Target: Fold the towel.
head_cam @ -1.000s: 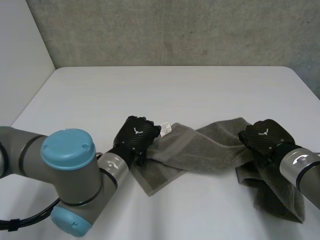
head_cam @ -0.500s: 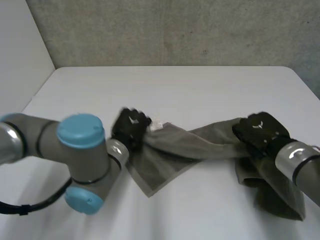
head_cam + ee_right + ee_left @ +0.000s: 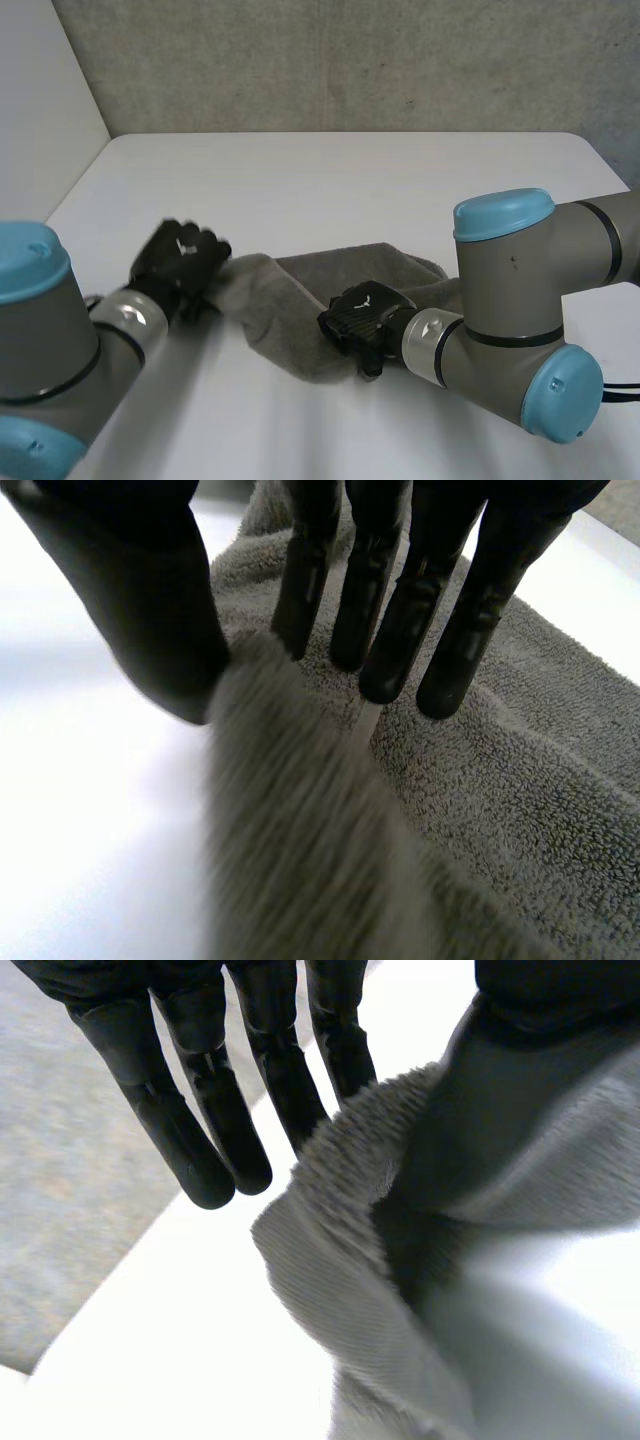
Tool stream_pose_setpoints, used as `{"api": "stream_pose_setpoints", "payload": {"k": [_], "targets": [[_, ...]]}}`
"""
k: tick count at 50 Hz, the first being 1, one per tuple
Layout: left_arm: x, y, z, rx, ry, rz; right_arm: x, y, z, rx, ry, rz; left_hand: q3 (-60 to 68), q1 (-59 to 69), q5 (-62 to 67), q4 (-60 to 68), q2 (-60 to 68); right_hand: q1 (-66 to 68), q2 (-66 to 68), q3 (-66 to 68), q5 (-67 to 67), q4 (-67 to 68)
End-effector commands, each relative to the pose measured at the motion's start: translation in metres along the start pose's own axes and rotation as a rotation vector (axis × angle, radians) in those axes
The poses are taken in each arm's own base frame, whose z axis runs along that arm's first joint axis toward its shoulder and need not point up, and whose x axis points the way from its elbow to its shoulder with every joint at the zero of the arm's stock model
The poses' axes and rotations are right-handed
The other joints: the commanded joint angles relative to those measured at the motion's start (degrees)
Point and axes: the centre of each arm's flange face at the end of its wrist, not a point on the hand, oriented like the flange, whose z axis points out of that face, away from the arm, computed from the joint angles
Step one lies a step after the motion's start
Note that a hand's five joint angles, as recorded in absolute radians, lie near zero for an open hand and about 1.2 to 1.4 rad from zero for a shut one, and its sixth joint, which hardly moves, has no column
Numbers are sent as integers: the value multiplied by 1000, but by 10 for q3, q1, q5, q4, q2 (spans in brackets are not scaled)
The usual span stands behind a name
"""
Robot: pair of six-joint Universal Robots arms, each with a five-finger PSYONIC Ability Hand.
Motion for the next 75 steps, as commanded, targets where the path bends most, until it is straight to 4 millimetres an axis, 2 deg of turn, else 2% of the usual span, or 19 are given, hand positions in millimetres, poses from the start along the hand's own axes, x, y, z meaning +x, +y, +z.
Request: {"api": "stream_pose_setpoints", "payload": {"k": [1, 3, 8, 14, 21, 23, 24, 26, 27, 32, 40, 50, 60, 63, 69, 71, 72, 74, 75], "targets": [[1, -5, -14, -3, 10, 96, 16, -20, -28, 94, 101, -19, -221, -219, -320, -215, -220, -171, -176, -181, -172, -182], [-9, -22, -19, 61, -32, 87, 28, -22, -48, 122, 164, -8, -286, -284, -386, -280, -286, -202, -206, -212, -202, -212], [-19, -44, -20, 147, -70, 37, 36, -18, -71, 157, 239, -3, -311, -310, -411, -305, -311, -225, -230, -235, -226, -236], [-12, -63, -15, 216, -36, -44, 46, -1, -97, 137, 327, 25, -305, -303, -405, -299, -304, -224, -228, -234, -224, -234], [17, -63, 11, 217, 46, -50, 44, 18, -113, 83, 355, 10, -296, -295, -396, -290, -296, -218, -223, -228, -219, -229], [29, -56, 31, 190, 78, -45, 45, 30, -119, 31, 380, -53, -293, -291, -393, -287, -293, -220, -225, -230, -221, -231], [29, -56, 31, 190, 78, -45, 45, 30, -119, 31, 381, -53, -293, -291, -393, -287, -293, -220, -225, -230, -221, -231], [36, -51, 50, 175, 91, -41, 49, 39, -125, -17, 403, -96, -286, -285, -386, -280, -286, -220, -225, -230, -221, -231], [36, -51, 50, 175, 91, -41, 49, 39, -125, -17, 403, -96, -286, -285, -386, -280, -286, -220, -225, -230, -221, -231], [48, -37, 84, 135, 113, 17, 65, 58, -130, -93, 443, -110, -286, -285, -386, -280, -286, -223, -228, -234, -224, -234], [65, -14, 99, 50, 186, 122, 87, 77, -133, -112, 450, -86, -301, -300, -401, -295, -301, -260, -265, -270, -261, -271], [73, 2, 104, 18, 225, 131, 94, 91, -122, -73, 394, -40, -311, -310, -411, -305, -311, -274, -279, -284, -274, -285], [77, 12, 107, -1, 231, 131, 106, 112, -99, -66, 400, -33, -85, -83, -185, -79, -84, -202, -206, -212, -202, -213], [76, 13, 108, -4, 230, 130, 107, 116, -95, -70, 395, -27, -61, -59, -161, -55, -61, -193, -198, -203, -194, -204], [75, 14, 108, -11, 225, 129, 105, 117, -84, -54, 375, -28, -9, -7, -109, -3, -8, -27, -31, -37, -27, -38], [74, 16, 108, -17, 222, 127, 108, 110, -82, -24, 383, -3, 83, 85, -17, 89, 84, 191, 186, 181, 190, 180], [74, 16, 108, -17, 222, 127, 108, 110, -82, -24, 383, -3, 84, 85, -16, 90, 84, 192, 187, 182, 191, 181], [74, 15, 109, -13, 216, 130, 115, 104, -82, 1, 402, 35, 189, 191, 89, 195, 190, 342, 338, 332, 342, 331], [74, 15, 109, -13, 216, 130, 115, 104, -82, 1, 402, 35, 190, 191, 90, 196, 190, 343, 338, 333, 342, 332]]}}
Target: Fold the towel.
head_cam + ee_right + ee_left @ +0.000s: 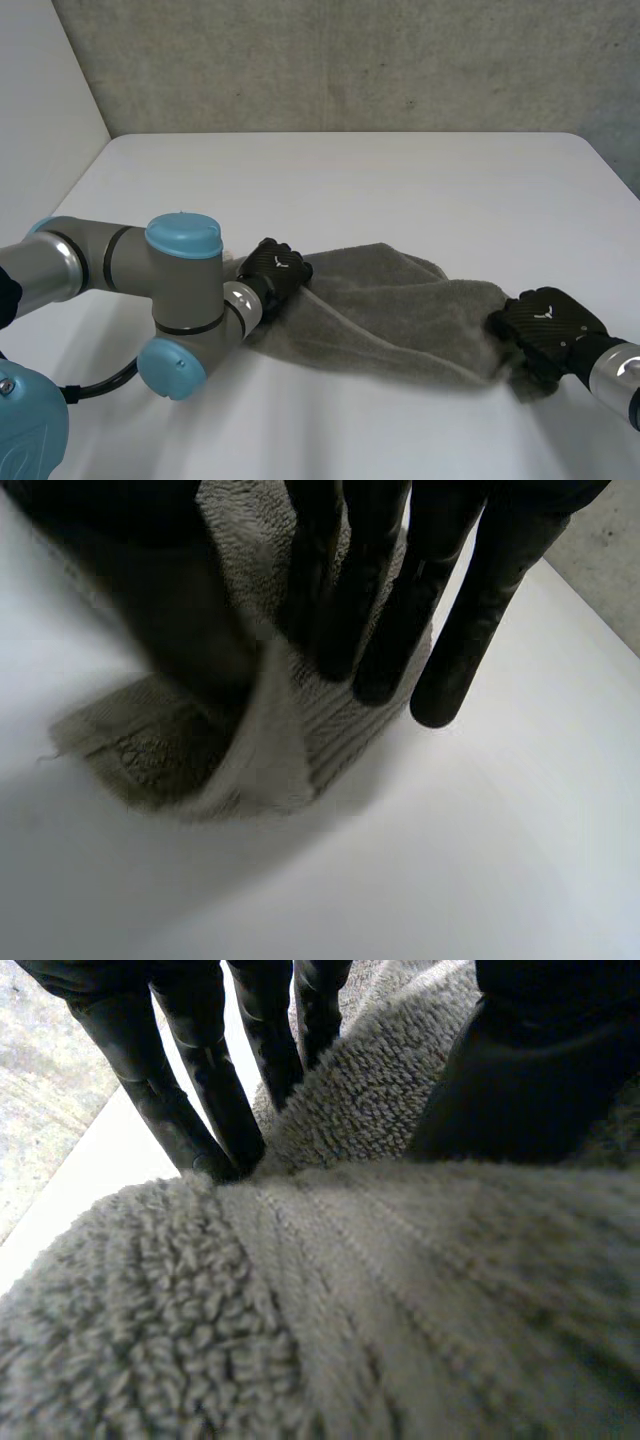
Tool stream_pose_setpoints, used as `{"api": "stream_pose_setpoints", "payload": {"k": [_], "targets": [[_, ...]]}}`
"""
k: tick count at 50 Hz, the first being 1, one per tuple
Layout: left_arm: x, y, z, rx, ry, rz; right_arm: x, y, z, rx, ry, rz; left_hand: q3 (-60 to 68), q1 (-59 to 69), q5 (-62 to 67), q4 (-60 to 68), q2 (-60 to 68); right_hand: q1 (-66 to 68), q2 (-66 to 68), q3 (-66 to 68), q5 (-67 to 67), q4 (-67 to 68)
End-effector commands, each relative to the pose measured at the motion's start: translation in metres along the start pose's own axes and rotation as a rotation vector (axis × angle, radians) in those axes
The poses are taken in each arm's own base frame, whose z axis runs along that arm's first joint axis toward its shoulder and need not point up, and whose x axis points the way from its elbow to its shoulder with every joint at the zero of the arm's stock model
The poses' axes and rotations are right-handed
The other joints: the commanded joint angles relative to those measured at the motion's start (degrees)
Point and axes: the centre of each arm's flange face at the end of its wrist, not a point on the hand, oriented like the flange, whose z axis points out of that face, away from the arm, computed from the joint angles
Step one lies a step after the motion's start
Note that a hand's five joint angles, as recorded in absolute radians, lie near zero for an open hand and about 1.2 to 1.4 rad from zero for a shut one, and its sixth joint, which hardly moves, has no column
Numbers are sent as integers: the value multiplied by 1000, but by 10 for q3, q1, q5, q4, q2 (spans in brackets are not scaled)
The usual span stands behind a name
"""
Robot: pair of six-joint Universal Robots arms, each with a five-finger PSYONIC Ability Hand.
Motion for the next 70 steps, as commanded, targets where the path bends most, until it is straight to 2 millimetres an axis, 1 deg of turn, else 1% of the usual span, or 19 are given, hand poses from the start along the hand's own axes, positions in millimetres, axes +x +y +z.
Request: {"api": "stream_pose_setpoints", "payload": {"k": [1, 5, 8, 10, 13, 15, 16, 18, 21, 26, 30, 37, 39, 40, 45, 52, 56, 61, 70], "targets": [[-3, -1, 1, 8, -20, 1, 10, -15, 7, 54, 27, 81, 60, 196, -4, 61, 103, 208, 212, 219, 215, 218], [-12, -10, 3, 60, -65, 5, 13, -29, 10, 101, 29, 91, 60, 196, -4, 61, 103, 208, 212, 219, 215, 218], [-33, -21, 6, 124, -168, 4, 16, -50, 14, 166, 31, 87, 60, 196, -4, 61, 103, 208, 212, 219, 215, 218], [-61, -31, 8, 176, -302, -1, 23, -72, 18, 236, 64, 89, 60, 196, -4, 61, 103, 208, 212, 219, 215, 218], [-76, -35, 8, 199, -372, -7, 28, -85, 22, 285, 90, 82, 60, 196, -4, 61, 103, 208, 212, 219, 215, 218], [-108, -46, 6, 259, -506, -19, 35, -116, 30, 393, 159, 55, 60, 196, -4, 61, 103, 208, 212, 219, 215, 218], [-108, -46, 6, 259, -507, -19, 35, -116, 30, 393, 160, 54, 60, 196, -4, 61, 103, 208, 212, 219, 215, 218], [-138, -61, 0, 326, -616, -32, 49, -145, 39, 476, 249, 28, 60, 196, -4, 61, 103, 208, 212, 219, 215, 218], [-151, -69, -4, 362, -659, -41, 57, -158, 42, 505, 293, 20, 60, 196, -4, 61, 103, 208, 212, 219, 215, 218], [-200, -97, -29, 529, -813, -167, 92, -212, 38, 673, 483, 6, 60, 196, -4, 61, 103, 208, 212, 219, 215, 218], [-208, -103, -40, 588, -825, -239, 99, -227, 36, 739, 522, 11, 60, 196, -4, 61, 103, 208, 212, 219, 215, 218], [-177, -73, -34, 497, -722, -264, 66, -202, 59, 607, 328, 18, 60, 196, -4, 61, 103, 208, 212, 219, 215, 218], [-151, -52, -31, 423, -641, -264, 39, -176, 73, 486, 191, 33, 14, 150, -51, 15, 56, 208, 212, 219, 215, 218], [-151, -52, -31, 422, -640, -264, 39, -176, 73, 486, 190, 33, 13, 149, -51, 14, 56, 208, 212, 219, 215, 218], [-103, -6, -33, 244, -512, -226, 3, -127, 87, 281, 58, -5, -171, -35, -236, -170, -129, 208, 212, 219, 215, 218], [-73, 23, -47, 83, -431, -142, -6, -102, 89, 200, 38, -50, -353, -217, -417, -352, -310, 208, 212, 219, 215, 218], [-70, 20, -62, 52, -413, -116, -7, -100, 87, 191, 39, -47, -409, -273, -473, -408, -366, 208, 212, 219, 215, 218], [-70, -3, -90, 78, -405, -105, -4, -99, 80, 165, 78, -46, -503, -367, -567, -502, -460, 208, 212, 219, 215, 218], [-86, -16, -94, 118, -451, -103, 1, -85, 80, 114, 127, -32, -538, -402, -603, -537, -496, 208, 212, 219, 215, 218]]}}
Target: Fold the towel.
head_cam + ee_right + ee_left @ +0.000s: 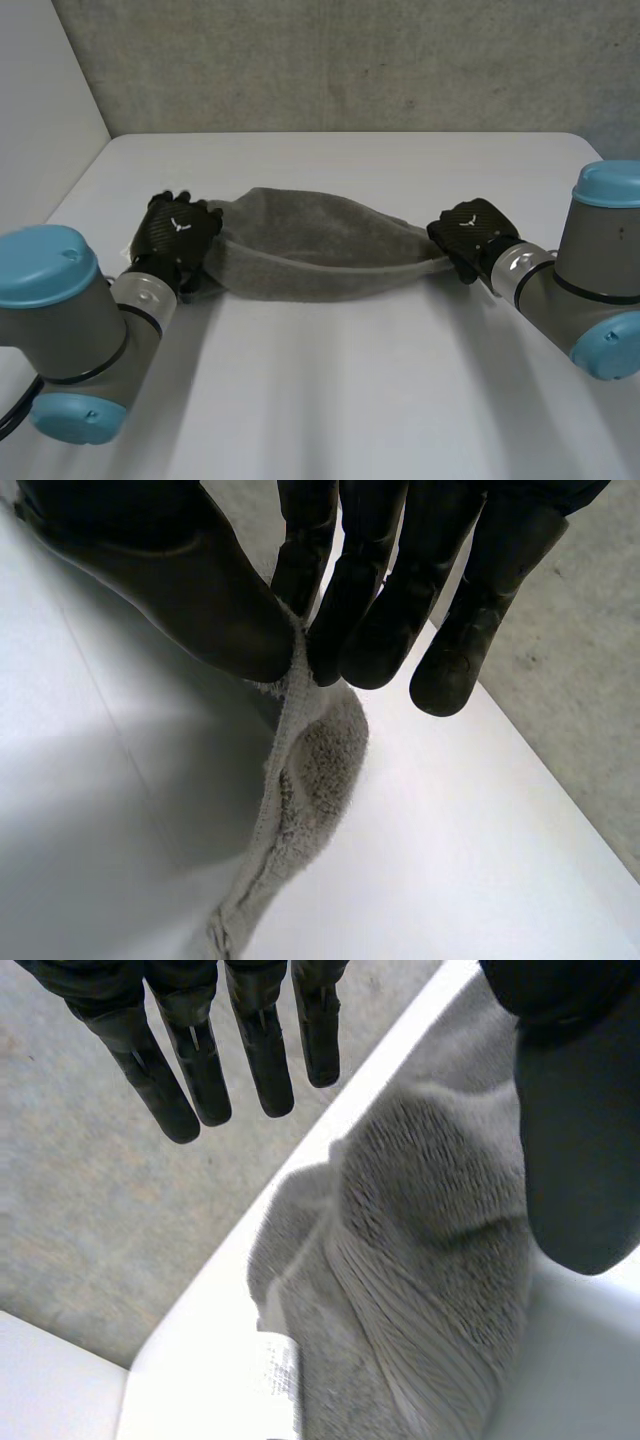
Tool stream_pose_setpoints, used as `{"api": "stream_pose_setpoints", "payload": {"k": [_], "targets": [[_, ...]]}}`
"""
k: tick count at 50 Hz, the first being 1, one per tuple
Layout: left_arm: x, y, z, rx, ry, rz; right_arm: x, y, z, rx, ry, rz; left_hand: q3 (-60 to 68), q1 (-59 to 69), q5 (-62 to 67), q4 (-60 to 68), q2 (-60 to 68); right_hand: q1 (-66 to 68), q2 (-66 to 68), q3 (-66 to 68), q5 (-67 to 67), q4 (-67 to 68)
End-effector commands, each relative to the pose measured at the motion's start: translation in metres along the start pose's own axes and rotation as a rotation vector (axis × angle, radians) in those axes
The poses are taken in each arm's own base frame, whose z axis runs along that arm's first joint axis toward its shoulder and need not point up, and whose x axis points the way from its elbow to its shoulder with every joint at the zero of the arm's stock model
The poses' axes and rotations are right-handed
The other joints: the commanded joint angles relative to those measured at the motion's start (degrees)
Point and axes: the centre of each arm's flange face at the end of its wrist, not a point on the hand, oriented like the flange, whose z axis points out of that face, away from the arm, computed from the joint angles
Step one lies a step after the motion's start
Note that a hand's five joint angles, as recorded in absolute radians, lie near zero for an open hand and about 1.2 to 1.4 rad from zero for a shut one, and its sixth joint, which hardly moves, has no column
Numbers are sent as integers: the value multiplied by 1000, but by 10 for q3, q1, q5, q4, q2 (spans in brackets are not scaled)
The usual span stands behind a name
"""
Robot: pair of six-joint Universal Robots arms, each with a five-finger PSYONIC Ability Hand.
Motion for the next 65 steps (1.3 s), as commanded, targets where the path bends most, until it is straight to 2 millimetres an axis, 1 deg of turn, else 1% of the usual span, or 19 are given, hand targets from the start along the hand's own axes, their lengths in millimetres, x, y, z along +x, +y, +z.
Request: {"api": "stream_pose_setpoints", "payload": {"k": [1, 5, 9, 13, 15, 22, 32, 35, 40, 42, 43, 44, 51, 53, 54, 56, 57, 59, 65], "targets": [[-21, -19, 8, 58, -62, -13, 5, 13, -2, -40, 45, 10, -62, -70, -153, -70, -76, 30, 36, 32, 29, 30], [-29, -27, 22, 91, -84, -17, 4, 14, -1, -37, 45, 9, -64, -72, -154, -72, -77, 30, 36, 32, 29, 30], [-25, -32, 49, 141, -27, -18, 1, 16, -1, -41, 35, 8, -37, -45, -128, -45, -51, 30, 36, 32, 29, 30], [-19, -29, 62, 125, 41, -17, -2, 18, -2, -46, 26, 9, 5, -3, -85, -3, -8, 30, 36, 32, 29, 30], [-14, -18, 71, 66, 117, -22, -4, 18, -2, -42, 14, 10, 67, 59, -23, 59, 54, 30, 36, 32, 29, 30], [-1, -3, 68, -51, 244, -33, -5, 19, -1, -36, 1, 12, 69, 61, -21, 61, 55, 30, 36, 32, 29, 30], [2, 13, 73, -92, 256, -35, -5, 22, 1, -41, -4, 12, 69, 61, -21, 61, 55, 30, 36, 32, 29, 30], [2, 14, 73, -94, 257, -22, -6, 23, 2, -44, -6, 13, 119, 112, 29, 111, 106, 30, 36, 32, 29, 30], [-2, 17, 74, -107, 237, 8, -3, 22, 3, -40, 3, 13, 326, 318, 236, 318, 313, 30, 36, 32, 29, 30], [-13, 16, 74, -109, 205, 2, -1, 20, 3, -34, 5, 13, 479, 471, 388, 470, 465, 30, 36, 32, 29, 30], [-13, 16, 74, -109, 205, 2, -1, 20, 3, -34, 5, 13, 479, 471, 389, 471, 466, 30, 36, 32, 29, 30], [-22, 12, 72, -102, 183, -7, 1, 16, 2, -28, 11, 11, 539, 531, 449, 531, 526, 30, 36, 32, 29, 30], [-47, -34, 49, 17, 115, -117, 29, -23, -16, 44, 84, -1, 540, 532, 449, 531, 526, 30, 36, 32, 29, 30], [-64, -63, 32, 103, 69, -212, 48, -46, -32, 76, 122, -4, 540, 532, 449, 531, 526, 30, 36, 32, 29, 30], [-64, -63, 32, 104, 69, -213, 48, -46, -32, 77, 122, -4, 540, 532, 449, 531, 526, 30, 36, 32, 29, 30], [-81, -89, 11, 183, 35, -274, 64, -74, -52, 138, 151, 2, 540, 532, 449, 531, 526, 30, 36, 32, 29, 30], [-81, -89, 11, 183, 34, -274, 64, -74, -52, 139, 151, 2, 540, 532, 449, 531, 526, 30, 36, 32, 29, 30], [-94, -109, -8, 244, -1, -295, 80, -105, -77, 219, 179, 20, 540, 532, 449, 531, 526, 30, 36, 32, 29, 30], [-113, -134, -36, 334, -54, -289, 104, -141, -112, 320, 231, 26, 533, 525, 443, 525, 520, 30, 36, 32, 29, 30]]}}
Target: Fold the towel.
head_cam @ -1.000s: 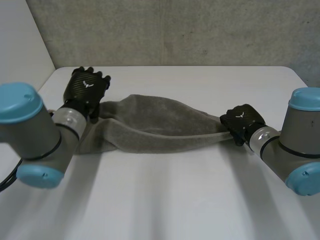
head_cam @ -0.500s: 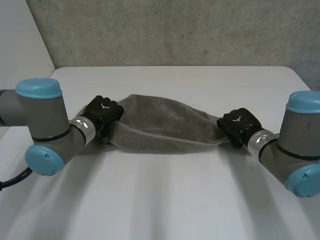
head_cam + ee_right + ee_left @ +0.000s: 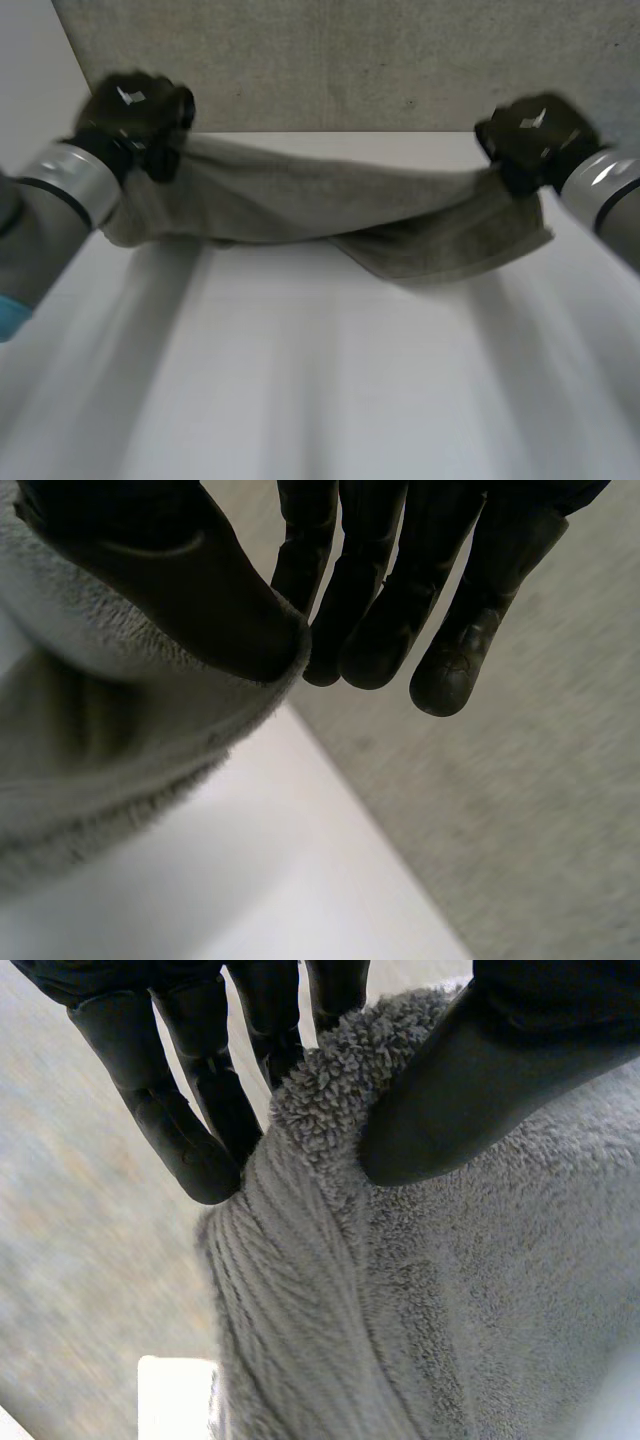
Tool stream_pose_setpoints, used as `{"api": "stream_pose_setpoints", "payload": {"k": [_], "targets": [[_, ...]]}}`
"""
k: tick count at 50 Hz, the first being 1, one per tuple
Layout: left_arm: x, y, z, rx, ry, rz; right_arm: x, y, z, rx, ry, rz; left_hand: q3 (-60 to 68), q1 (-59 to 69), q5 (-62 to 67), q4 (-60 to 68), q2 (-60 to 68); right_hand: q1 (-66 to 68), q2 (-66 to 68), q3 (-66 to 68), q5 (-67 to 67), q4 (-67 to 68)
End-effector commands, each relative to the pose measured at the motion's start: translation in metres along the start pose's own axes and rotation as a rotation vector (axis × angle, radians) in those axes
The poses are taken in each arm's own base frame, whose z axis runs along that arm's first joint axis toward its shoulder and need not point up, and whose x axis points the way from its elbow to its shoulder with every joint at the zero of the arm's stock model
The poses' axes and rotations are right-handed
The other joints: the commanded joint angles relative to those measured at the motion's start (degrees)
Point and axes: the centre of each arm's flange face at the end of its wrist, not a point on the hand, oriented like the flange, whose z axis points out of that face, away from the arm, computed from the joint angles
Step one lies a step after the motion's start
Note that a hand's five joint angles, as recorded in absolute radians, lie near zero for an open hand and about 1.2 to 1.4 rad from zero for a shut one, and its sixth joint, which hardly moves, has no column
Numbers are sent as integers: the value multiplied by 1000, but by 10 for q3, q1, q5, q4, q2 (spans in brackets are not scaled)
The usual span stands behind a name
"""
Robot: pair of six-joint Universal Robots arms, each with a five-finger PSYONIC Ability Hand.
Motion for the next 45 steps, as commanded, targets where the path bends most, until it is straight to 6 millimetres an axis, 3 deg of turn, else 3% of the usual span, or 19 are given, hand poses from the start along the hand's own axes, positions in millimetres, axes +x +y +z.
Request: {"api": "stream_pose_setpoints", "payload": {"k": [1, 5, 9, 11, 13, 14, 18, 22, 24, 26, 30, 32, 33, 35, 36, 37, 38, 40, 45], "targets": [[-14, -51, -32, 138, -55, 3, 42, -68, -38, 158, 77, 10, -93, -57, -168, -81, -74, 30, 36, 32, 29, 30], [-17, -59, -37, 161, -70, 10, 56, -83, -50, 169, 100, 1, -95, -59, -169, -83, -75, 30, 36, 32, 29, 30], [-17, -51, -32, 137, -73, 7, 55, -74, -42, 119, 61, 13, -95, -59, -169, -83, -75, 30, 36, 32, 29, 30], [-15, -38, -24, 99, -68, 5, 52, -64, -32, 80, 33, 22, -97, -60, -171, -85, -77, 30, 36, 32, 29, 30], [-13, -1, -2, -11, -64, 5, 43, -47, -14, 20, -12, 10, -105, -69, -179, -93, -86, 30, 36, 32, 29, 30], [-13, -1, -2, -12, -64, 5, 43, -47, -14, 19, -12, 10, -105, -69, -179, -93, -86, 30, 36, 32, 29, 30], [-9, 50, 28, -137, -61, 64, 31, -16, 16, -56, -61, -22, -105, -69, -179, -93, -86, 30, 36, 32, 29, 30], [-6, 75, 46, -183, -50, 132, 18, 7, 38, -106, -99, -35, -105, -69, -179, -93, -86, 30, 36, 32, 29, 30], [-4, 94, 63, -196, -39, 199, -3, 23, 57, -129, -136, -75, -104, -67, -178, -91, -84, 30, 36, 32, 29, 30], [-4, 96, 73, -171, -47, 224, -8, 29, 67, -132, -124, -109, -103, -67, -178, -91, -84, 30, 36, 32, 29, 30], [-14, 83, 97, -44, -119, 258, -6, 26, 90, -69, -17, -182, -97, -60, -171, -85, -77, 30, 36, 32, 29, 30], [-30, 53, 114, 129, -240, 265, 10, 5, 109, 97, 162, -230, -93, -57, -168, -81, -74, 30, 36, 32, 29, 30], [-30, 53, 114, 130, -240, 265, 10, 5, 109, 98, 163, -230, -93, -57, -168, -81, -74, 30, 36, 32, 29, 30], [-45, 18, 121, 305, -359, 214, 21, -9, 116, 205, 261, -246, -85, -49, -160, -73, -66, 30, 36, 32, 29, 30], [-45, 18, 121, 306, -360, 213, 31, -24, 118, 308, 347, -258, -85, -49, -160, -73, -66, 30, 36, 32, 29, 30], [-53, -1, 119, 393, -406, 166, 41, -41, 115, 405, 423, -268, -85, -49, -160, -73, -66, 30, 36, 32, 29, 30], [-53, -1, 119, 394, -407, 166, 41, -41, 115, 406, 423, -268, -85, -49, -160, -73, -66, 30, 36, 32, 29, 30], [-64, -34, 110, 526, -423, 57, 56, -74, 95, 536, 511, -281, -85, -49, -160, -73, -66, 30, 36, 32, 29, 30], [-69, -32, 100, 491, -384, -56, 52, -74, 85, 521, 457, -245, -85, -49, -160, -73, -66, 30, 36, 32, 29, 30]]}}
